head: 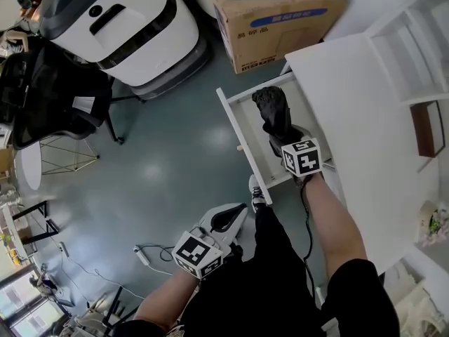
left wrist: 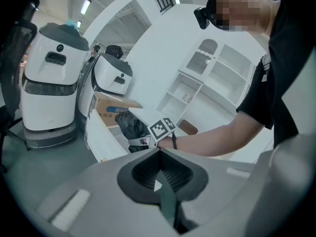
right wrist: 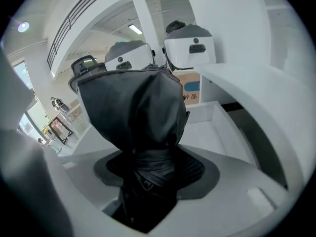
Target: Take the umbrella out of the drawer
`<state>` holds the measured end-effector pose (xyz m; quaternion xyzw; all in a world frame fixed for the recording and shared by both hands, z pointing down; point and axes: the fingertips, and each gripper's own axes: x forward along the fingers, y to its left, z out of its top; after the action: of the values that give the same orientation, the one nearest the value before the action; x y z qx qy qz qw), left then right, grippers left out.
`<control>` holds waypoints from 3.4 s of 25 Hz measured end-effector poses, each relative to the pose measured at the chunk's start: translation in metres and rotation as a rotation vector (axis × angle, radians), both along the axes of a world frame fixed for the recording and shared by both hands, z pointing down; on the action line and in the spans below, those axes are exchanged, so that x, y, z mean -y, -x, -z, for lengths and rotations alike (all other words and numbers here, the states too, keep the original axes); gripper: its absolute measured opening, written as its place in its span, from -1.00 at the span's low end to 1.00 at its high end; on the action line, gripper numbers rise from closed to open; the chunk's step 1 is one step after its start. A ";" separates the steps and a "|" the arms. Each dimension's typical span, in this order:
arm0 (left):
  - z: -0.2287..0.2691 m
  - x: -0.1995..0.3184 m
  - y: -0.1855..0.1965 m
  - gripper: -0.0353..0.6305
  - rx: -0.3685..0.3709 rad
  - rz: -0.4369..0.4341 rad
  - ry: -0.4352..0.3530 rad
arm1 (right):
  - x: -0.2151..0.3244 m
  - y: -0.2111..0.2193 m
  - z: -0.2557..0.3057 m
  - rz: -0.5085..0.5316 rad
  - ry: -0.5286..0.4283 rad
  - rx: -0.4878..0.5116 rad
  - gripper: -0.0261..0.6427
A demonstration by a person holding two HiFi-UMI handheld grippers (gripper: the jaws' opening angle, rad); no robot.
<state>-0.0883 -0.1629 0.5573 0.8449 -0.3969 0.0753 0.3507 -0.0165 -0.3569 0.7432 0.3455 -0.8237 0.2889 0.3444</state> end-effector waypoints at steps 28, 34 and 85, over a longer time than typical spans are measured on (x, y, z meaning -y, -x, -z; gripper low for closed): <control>0.119 -0.138 0.068 -0.89 0.051 -0.053 -0.249 | -0.187 -0.004 0.289 -0.284 -0.374 0.387 -0.08; 0.123 -0.181 0.080 -0.89 0.040 -0.080 -0.271 | -0.258 0.008 0.315 -0.307 -0.431 0.426 -0.08; 0.117 -0.314 -0.112 -0.89 0.036 -0.008 -0.262 | -0.504 -0.137 0.310 -0.155 -0.287 0.530 -0.07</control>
<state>0.0240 0.1515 0.4402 0.8835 -0.4063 0.0392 0.2298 0.1201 0.1470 0.4331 0.3650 -0.8885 0.2749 0.0425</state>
